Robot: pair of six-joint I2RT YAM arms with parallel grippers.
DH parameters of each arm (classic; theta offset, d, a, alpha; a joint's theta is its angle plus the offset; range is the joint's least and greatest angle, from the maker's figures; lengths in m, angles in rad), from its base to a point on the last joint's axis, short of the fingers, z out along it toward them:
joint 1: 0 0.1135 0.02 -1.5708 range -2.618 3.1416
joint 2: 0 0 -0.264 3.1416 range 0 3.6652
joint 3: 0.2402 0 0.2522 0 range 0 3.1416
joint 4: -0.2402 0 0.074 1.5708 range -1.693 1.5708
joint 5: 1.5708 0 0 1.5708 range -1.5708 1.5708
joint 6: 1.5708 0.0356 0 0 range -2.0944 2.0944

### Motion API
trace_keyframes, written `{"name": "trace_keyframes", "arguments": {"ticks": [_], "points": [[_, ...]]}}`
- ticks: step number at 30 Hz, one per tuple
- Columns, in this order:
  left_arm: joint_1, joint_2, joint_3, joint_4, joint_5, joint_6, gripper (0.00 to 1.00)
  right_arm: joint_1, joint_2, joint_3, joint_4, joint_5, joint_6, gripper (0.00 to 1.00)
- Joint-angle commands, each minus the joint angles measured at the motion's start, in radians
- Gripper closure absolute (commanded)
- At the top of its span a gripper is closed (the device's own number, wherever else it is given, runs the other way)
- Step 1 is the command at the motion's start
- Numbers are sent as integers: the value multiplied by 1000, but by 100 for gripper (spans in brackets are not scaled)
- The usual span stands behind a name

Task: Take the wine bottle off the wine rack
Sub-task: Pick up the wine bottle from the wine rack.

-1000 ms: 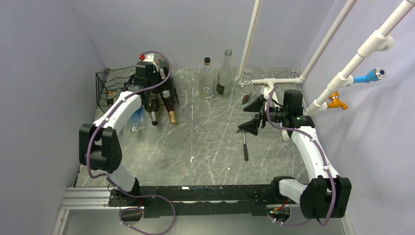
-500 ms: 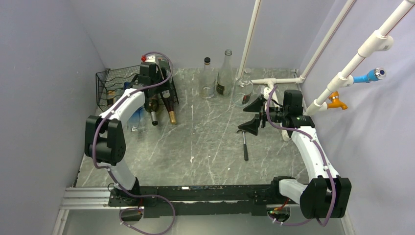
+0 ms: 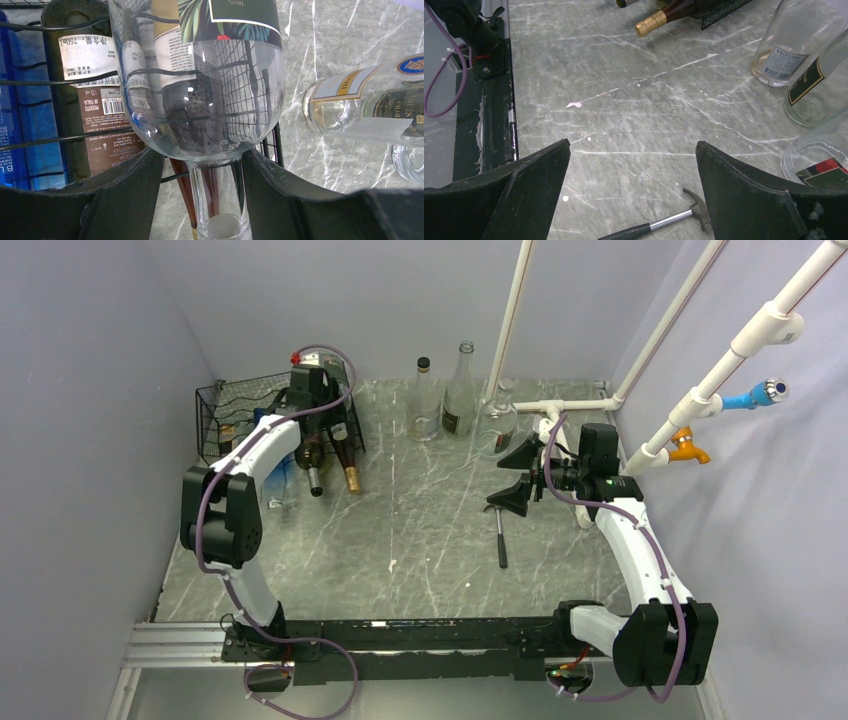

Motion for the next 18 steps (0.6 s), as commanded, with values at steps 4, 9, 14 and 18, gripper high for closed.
{"name": "trace_keyframes", "arguments": {"ticks": [4,9,14,18], "points": [[-21,35,53,55,-55,-6,39,-4,-16,-3,33,-25,-18,1],[-41,51,59,60,-86,9,38,-4,-17,-1,33,-24,-21,1],[-51,56,51,71,-122,20,38,-4,-18,-4,33,-26,-20,1],[-53,60,47,74,-140,25,42,-4,-17,-3,32,-26,-22,1]]}}
